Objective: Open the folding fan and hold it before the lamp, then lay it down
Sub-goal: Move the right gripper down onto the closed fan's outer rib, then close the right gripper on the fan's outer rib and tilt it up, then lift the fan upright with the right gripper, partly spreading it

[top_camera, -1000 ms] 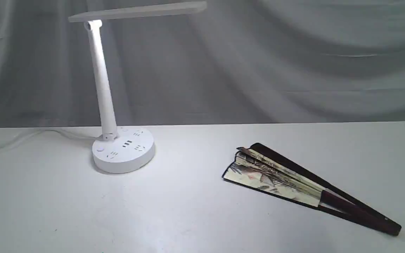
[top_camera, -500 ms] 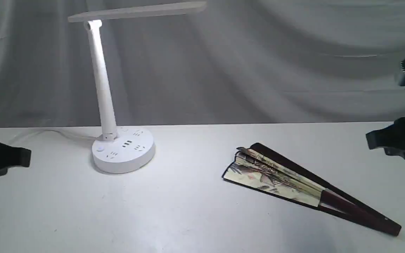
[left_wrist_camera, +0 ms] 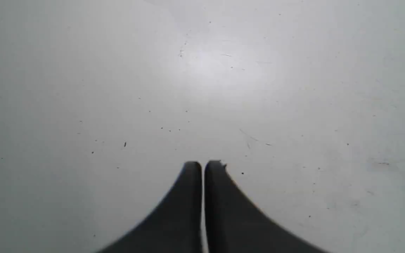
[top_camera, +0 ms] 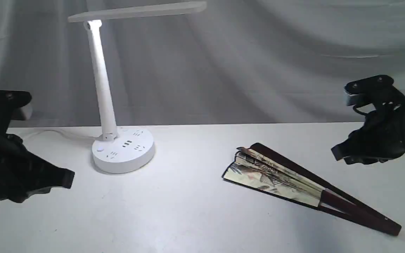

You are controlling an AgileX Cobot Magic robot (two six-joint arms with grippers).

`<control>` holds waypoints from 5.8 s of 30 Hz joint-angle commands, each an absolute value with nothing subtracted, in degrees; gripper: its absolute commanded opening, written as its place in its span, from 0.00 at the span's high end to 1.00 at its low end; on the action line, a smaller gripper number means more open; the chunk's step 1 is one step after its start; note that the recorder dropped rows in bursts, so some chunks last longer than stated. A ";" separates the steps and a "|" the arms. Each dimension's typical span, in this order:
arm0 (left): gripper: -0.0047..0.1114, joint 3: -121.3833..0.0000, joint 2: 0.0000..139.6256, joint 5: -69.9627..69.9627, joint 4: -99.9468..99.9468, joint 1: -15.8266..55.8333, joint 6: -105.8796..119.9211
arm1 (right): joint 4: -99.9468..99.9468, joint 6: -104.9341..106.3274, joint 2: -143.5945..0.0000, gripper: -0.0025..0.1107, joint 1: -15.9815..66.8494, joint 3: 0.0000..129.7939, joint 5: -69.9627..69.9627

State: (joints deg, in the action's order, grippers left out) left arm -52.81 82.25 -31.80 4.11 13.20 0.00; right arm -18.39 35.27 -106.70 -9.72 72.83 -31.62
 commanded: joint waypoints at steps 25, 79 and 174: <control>0.96 -53.28 82.30 -31.83 5.32 13.65 0.45 | -35.54 65.94 -119.82 0.72 -1.70 74.78 -18.74; 0.96 -53.28 82.30 -31.94 5.42 13.65 0.45 | -39.55 27.76 -120.25 0.72 -0.49 74.78 -29.52; 0.96 -53.28 82.30 -32.20 5.81 13.65 0.45 | -61.06 41.17 -127.62 0.57 -6.58 74.78 -44.23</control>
